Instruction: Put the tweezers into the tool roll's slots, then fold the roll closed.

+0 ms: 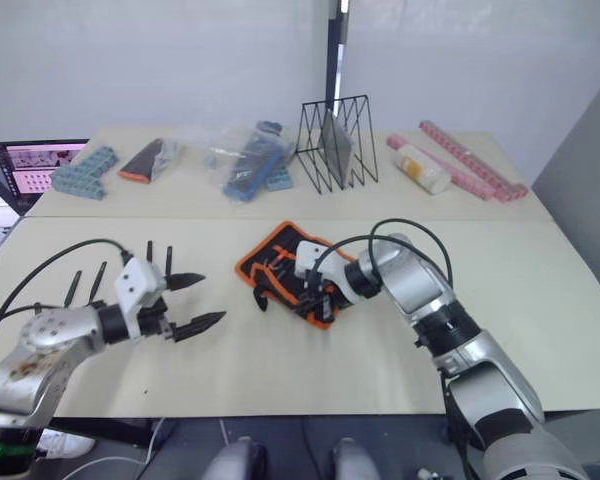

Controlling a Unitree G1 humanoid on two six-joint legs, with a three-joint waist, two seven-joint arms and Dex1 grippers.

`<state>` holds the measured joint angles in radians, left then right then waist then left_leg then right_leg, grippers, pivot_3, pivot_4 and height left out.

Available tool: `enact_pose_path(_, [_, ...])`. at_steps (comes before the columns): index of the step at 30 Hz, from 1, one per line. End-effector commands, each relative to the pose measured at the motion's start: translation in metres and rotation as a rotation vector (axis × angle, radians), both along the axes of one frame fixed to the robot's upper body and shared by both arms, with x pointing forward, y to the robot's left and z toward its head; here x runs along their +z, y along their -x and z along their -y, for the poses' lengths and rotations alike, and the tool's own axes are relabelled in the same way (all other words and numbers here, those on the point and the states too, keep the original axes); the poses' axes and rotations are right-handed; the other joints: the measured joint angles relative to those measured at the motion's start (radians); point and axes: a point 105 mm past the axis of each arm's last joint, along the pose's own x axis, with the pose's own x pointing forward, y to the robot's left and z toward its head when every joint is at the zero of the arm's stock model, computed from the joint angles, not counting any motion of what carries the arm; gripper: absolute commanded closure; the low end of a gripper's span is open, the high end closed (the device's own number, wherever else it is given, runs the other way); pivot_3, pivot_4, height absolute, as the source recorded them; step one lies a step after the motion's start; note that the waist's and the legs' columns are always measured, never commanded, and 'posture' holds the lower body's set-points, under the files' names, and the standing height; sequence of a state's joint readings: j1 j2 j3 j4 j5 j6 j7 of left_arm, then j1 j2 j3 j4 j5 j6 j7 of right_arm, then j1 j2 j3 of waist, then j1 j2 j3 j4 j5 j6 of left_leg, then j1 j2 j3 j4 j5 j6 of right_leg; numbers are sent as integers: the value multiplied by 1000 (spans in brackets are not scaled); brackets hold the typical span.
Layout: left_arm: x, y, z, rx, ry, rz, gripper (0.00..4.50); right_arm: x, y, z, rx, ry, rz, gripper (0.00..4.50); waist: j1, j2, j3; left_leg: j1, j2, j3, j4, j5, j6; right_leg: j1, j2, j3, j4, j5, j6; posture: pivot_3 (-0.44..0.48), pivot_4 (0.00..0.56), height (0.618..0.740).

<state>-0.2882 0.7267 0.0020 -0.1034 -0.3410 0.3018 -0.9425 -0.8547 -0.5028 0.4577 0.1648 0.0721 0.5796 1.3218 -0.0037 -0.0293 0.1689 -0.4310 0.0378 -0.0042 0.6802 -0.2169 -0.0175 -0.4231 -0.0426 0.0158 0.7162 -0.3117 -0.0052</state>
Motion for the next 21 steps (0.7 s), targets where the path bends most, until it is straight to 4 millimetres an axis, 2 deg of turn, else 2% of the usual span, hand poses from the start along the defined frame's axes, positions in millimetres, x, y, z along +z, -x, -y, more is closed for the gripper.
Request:
enact_pose_path(1, [8, -20, 15, -97, -55, 41, 0, 8, -2, -1, -8, 3, 52, 4489, 1, 0, 0, 0, 0, 0, 0, 0, 0, 0, 0, 0, 0, 0, 0, 0, 150, 685])
enact_pose_path(4, [8, -39, 24, -136, -113, 40, 0, 7, -3, 0, -17, 7, 61, 4489, 0, 0, 0, -1, -2, 0, 0, 0, 0, 0, -1, 0, 1, 0, 0, 0, 150, 685])
enact_pose_path(8, [6, -56, 39, -209, -204, 40, 0, 7, -2, -1, -28, 6, 78, 4489, -4, 0, 0, -1, -2, -1, 0, -1, 1, -1, -1, 0, 1, 0, 0, 0, 150, 685])
enact_pose_path(14, [3, -68, 39, -263, -308, 50, 0, 6, 0, -3, -52, -6, 88, 4489, -12, 0, 0, -3, -2, -2, 0, -1, 1, -2, -1, -1, 1, 0, 0, 0, 150, 685])
enact_pose_path(21, [5, -60, 39, -351, -317, 39, 2173, 4, -3, -2, -84, -8, 108, 4500, -10, 0, 0, -4, -3, -4, 0, -1, 1, -2, -2, -1, 1, 0, 1, 0, 150, 685])
